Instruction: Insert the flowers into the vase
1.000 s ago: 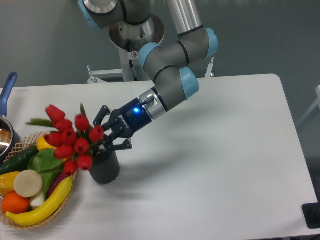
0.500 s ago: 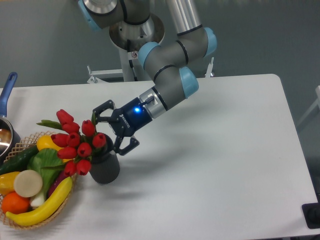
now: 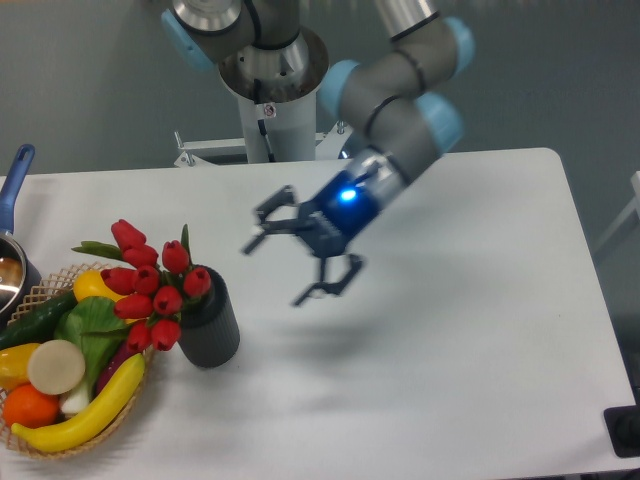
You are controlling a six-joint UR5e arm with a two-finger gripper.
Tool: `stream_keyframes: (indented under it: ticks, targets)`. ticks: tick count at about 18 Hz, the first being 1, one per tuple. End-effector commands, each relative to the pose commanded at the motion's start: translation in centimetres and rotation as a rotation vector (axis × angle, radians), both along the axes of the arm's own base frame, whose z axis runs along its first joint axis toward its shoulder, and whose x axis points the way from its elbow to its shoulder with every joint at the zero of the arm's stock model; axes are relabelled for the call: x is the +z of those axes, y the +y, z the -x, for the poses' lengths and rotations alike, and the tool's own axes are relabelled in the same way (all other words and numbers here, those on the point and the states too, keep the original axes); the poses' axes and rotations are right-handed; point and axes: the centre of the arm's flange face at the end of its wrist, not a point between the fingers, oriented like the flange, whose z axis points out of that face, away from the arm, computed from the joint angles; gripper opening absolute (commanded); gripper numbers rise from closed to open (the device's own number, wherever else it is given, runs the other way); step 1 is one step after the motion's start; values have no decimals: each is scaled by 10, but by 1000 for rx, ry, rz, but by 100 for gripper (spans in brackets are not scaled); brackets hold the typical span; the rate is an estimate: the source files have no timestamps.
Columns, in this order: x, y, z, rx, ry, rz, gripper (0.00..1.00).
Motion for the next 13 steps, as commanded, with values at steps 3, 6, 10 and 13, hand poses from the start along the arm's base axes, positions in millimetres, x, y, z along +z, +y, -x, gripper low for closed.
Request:
stream_keyframes:
  ticks: [3, 6, 10, 13]
  targets:
    - [20, -11, 30, 96, 185, 224, 100]
    - [39, -32, 61, 196, 284, 369, 100]
    - [18, -73, 89, 305, 305, 606, 100]
    - [4, -100, 98, 337, 253, 751, 100]
